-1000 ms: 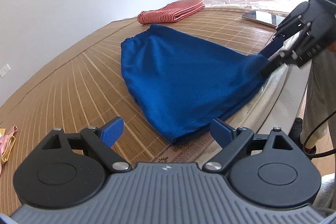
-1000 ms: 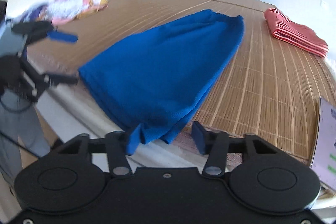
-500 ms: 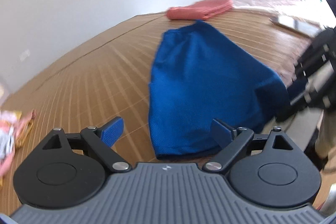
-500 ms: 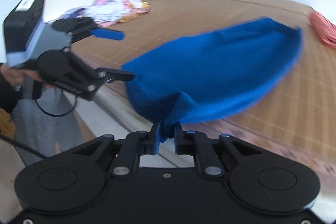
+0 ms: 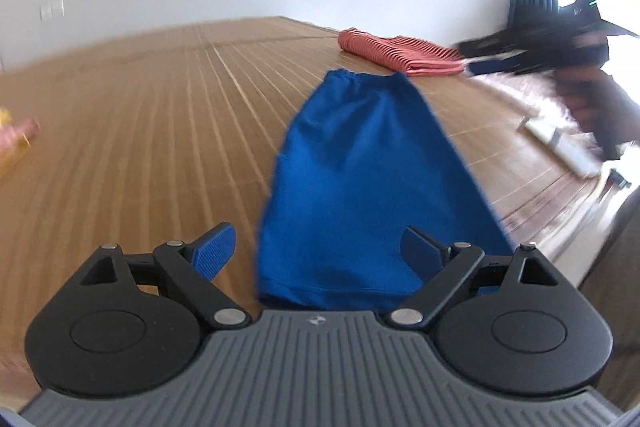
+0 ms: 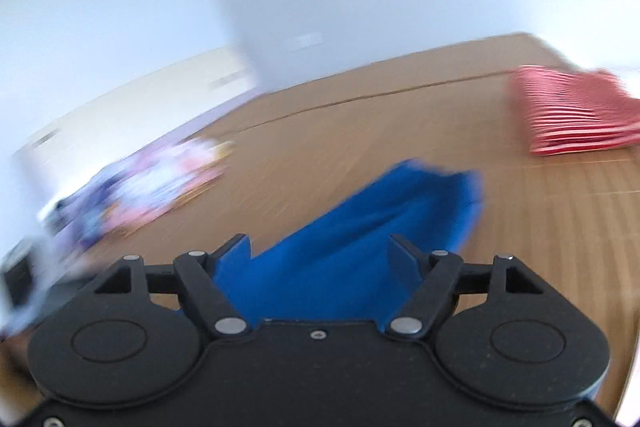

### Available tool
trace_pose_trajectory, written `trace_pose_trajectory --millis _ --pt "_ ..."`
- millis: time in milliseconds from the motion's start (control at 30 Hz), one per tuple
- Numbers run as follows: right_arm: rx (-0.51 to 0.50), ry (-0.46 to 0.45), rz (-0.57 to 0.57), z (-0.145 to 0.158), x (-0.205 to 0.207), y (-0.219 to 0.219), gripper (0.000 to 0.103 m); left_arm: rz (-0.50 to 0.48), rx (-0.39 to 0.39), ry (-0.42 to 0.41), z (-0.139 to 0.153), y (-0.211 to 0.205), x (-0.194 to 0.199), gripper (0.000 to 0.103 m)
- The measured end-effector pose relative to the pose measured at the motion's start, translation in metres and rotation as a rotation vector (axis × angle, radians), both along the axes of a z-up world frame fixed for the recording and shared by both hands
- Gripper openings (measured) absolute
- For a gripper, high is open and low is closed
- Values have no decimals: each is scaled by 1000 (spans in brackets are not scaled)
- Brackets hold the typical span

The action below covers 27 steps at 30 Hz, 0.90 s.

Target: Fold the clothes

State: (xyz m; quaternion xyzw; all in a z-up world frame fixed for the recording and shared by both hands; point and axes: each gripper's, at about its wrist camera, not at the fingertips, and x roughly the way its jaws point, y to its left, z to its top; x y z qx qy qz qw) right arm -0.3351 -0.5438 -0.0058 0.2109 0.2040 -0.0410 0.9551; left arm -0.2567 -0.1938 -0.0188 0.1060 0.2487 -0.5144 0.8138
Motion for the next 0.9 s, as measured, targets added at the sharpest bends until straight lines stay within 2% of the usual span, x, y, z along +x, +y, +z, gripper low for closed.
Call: trace_pose_trajectory --millis 67,167,333,400,500,567,633,667,733,833,900 --pt "-9 30 -106 -16 30 -25 73 -14 -29 66 -3 -2 2 93" --pt "62 35 -186 -40 64 -53 73 -34 -49 128 -9 -11 3 93" --pt "138 83 -172 -73 101 -73 73 -102 -31 137 -14 -24 -4 93" --pt "123 81 -159 -76 107 -74 73 -124 -23 147 -19 -31 -4 93" --pt "105 81 -148 -75 106 -73 59 -108 26 131 -28 -44 -4 93" --pt "132 77 -151 -75 101 -71 41 -93 58 125 -34 -48 -3 93" --pt "152 83 -144 -76 97 -71 29 -80 80 84 -37 -53 -1 96" --pt "150 88 -141 -77 98 -70 18 -70 96 59 -39 -56 0 96" --pt "122 117 -136 -77 100 -69 6 -51 140 -3 -38 -59 2 96" --pt "123 123 -181 -74 90 -69 5 -36 150 -32 -40 -62 10 96" --pt "130 114 -257 -71 67 -67 5 20 185 -101 -39 -69 18 96"
